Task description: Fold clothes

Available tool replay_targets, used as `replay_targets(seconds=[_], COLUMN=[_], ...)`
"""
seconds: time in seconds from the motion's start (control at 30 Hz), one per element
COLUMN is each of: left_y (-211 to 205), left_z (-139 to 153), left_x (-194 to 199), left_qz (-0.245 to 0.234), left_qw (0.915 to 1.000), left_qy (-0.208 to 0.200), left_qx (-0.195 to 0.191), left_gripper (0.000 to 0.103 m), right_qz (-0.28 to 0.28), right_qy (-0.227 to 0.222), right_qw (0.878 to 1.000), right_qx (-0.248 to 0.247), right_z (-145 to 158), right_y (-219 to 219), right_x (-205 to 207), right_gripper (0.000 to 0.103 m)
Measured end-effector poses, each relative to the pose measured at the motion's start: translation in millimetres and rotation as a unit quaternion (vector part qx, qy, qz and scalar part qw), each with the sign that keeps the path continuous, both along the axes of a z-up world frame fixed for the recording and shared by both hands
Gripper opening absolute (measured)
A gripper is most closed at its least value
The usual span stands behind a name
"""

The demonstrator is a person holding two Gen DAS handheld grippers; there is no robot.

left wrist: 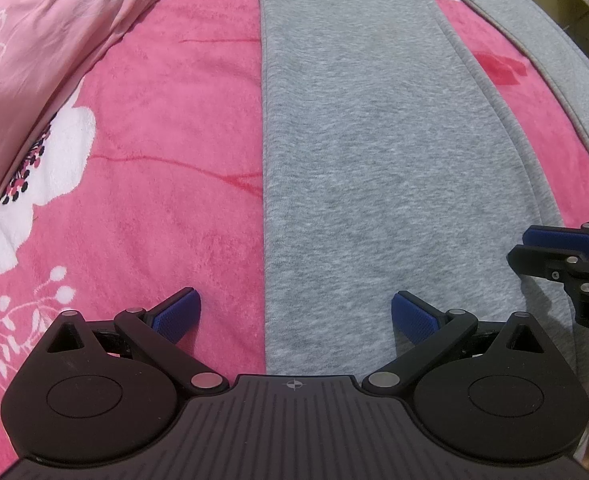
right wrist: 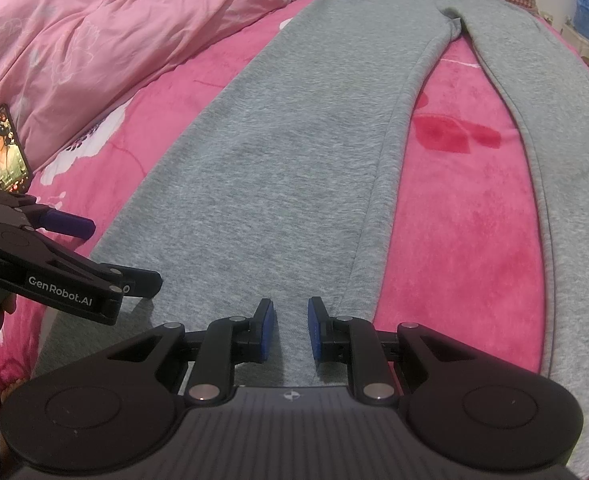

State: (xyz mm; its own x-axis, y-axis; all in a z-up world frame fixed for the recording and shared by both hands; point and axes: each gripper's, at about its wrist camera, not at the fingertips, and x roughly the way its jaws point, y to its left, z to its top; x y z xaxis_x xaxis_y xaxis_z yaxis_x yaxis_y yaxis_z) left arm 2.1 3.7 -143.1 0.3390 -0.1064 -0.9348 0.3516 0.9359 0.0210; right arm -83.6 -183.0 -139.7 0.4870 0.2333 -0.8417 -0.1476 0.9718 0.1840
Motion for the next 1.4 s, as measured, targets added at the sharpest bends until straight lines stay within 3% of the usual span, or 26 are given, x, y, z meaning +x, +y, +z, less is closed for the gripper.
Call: replay_targets(seconds=[0.77,0.93,1.1,1.4], left_y=[9,6,-6,-21], left_z=[4,19,34,49], left_x=[-6,-4,-12,-2], left_qz=[0.000,-0.025,-0.073,-0.085], left_qw=[0.9996,0.9973,0.9895,0.9771], left_qy=[-0.027,-0.067,-0.118,-0.177], left_qx=[-0.012,-0.017,-0.040,-0.082], left_gripper=[0.103,0.103,0.103,0.102], right_qz=[0.001,0.001,0.003,0.006], right_qy=[-0.001,-0.003,-0.003,-0.003], right_qw=[1.000,1.000,1.000,1.000], right_qx=[0.002,0.004,0.006,0.016], right_z=[0,-1,-1,-1], right_y=[1,0,-2,-6], right_x=[1,0,1,1], right_gripper=[0.020,0.020,0.020,0.020])
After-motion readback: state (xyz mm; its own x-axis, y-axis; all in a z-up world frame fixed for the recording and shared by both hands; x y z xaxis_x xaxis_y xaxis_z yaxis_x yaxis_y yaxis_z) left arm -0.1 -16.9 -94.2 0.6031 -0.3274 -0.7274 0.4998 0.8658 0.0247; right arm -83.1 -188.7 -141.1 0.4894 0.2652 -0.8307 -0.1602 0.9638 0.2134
